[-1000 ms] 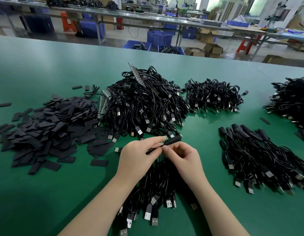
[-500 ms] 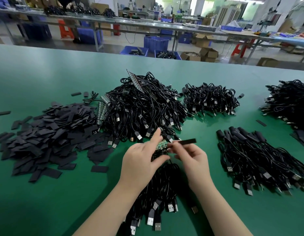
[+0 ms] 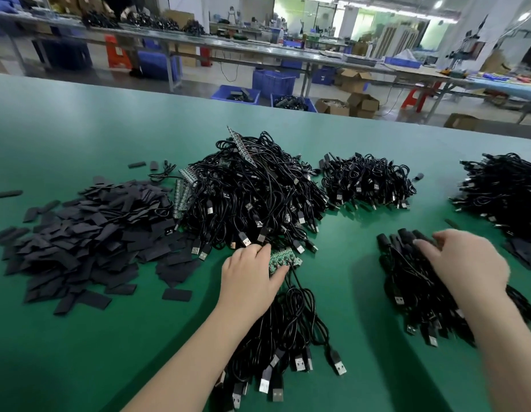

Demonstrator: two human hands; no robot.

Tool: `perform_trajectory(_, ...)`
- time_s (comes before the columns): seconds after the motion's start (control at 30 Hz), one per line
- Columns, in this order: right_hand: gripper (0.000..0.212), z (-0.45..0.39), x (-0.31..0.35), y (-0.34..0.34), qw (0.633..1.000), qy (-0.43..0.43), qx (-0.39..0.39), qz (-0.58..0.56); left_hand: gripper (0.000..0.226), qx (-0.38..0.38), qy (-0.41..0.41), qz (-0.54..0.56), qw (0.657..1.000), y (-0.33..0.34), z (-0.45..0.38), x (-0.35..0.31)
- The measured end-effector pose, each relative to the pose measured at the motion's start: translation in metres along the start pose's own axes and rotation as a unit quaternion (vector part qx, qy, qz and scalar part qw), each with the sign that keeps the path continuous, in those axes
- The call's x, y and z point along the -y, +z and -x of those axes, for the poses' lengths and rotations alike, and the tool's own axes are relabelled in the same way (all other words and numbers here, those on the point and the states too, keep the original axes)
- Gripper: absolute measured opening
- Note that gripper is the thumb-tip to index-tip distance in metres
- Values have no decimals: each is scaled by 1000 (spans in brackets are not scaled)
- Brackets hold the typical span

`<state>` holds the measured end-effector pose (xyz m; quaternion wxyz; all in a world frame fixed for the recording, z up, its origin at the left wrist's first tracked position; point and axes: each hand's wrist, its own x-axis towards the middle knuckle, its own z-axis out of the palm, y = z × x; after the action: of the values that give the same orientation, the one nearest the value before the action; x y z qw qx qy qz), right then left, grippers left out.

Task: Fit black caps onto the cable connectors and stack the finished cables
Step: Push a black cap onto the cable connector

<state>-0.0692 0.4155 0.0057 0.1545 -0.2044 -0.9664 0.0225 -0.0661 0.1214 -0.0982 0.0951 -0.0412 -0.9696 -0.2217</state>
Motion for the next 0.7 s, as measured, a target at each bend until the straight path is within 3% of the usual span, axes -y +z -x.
perform_trajectory(0.03, 36, 4, 4, 3, 999, -23, -22, 13, 58, 5, -1, -9, 1000, 0, -2, 0)
perform_trajectory(0.1, 34, 18, 23, 11, 992, -95, -40, -70, 50, 7, -5, -13, 1000, -1, -5, 1)
perform_trajectory(0.2, 32, 44, 67, 27, 952, -166, 77, -245, 41, 0, -11, 30, 999, -6, -9, 0)
perform_trajectory(0.3, 33, 61, 102, 51, 908, -192, 184, -323, 32, -8, 13, 76, 997, -15, -11, 3)
perform_trajectory(0.4, 27, 64, 115, 67, 867, -166, 202, -425, 25, -6, 47, 110, 993, -24, -13, 9)
perform_trajectory(0.57, 17, 69, 117, 81, 767, -71, 249, -586, 24, 25, 82, 114, 990, -36, -21, 13)
perform_trajectory(0.7, 16, 75, 116, 88, 756, -31, 216, -617, 31, 27, 77, 39, 996, -33, -23, 0)
